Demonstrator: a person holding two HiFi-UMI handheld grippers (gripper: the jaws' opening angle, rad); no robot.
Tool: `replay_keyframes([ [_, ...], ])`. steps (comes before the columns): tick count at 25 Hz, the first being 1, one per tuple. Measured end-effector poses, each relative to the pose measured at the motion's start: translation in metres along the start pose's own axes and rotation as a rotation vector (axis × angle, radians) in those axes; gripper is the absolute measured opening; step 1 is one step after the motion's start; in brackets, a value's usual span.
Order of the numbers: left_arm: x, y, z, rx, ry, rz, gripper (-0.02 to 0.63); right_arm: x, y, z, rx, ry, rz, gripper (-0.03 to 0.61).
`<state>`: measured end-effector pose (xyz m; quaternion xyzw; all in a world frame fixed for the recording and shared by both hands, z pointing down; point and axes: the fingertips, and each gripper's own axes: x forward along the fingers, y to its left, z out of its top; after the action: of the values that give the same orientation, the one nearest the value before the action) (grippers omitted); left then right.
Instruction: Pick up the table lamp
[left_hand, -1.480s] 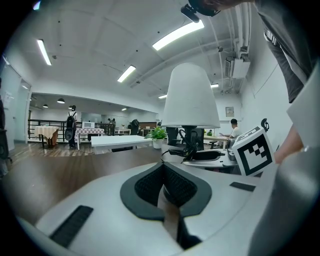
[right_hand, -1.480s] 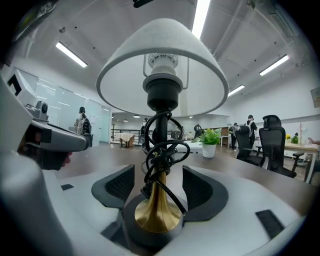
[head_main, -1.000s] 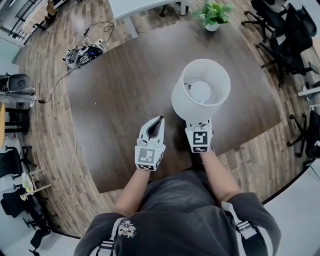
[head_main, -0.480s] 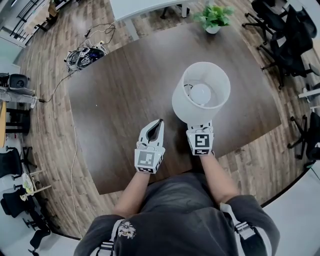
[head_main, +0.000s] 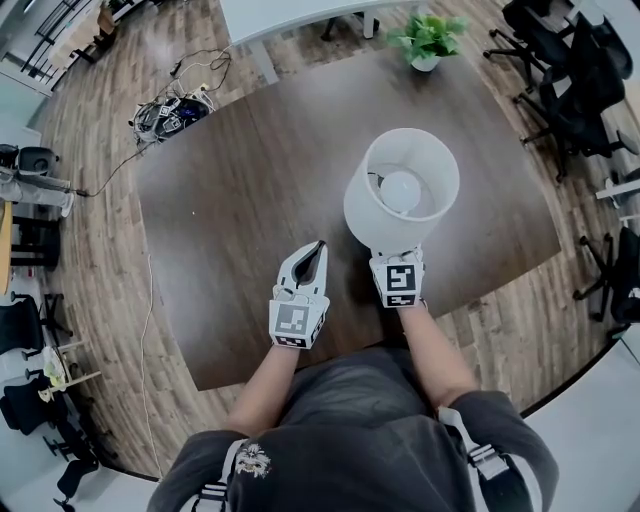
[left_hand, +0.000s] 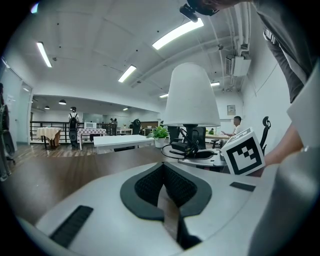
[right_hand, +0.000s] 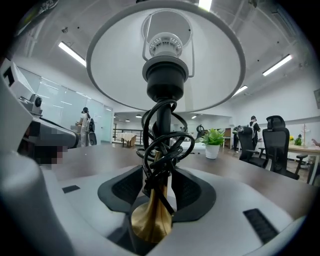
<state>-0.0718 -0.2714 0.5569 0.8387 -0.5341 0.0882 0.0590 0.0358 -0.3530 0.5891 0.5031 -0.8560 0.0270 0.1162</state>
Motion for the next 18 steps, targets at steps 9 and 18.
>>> replay_keyframes([
  [9,-0.001,0.004,0.003,0.011,-0.006,0.013,0.006,0.0,-0.008,0.004,0.038,-0.041,-0.014,0.152],
  [18,-0.003,0.002,0.002,0.023,-0.001,0.005,0.005,-0.006,-0.008,0.012,0.043,-0.062,-0.004,0.147],
])
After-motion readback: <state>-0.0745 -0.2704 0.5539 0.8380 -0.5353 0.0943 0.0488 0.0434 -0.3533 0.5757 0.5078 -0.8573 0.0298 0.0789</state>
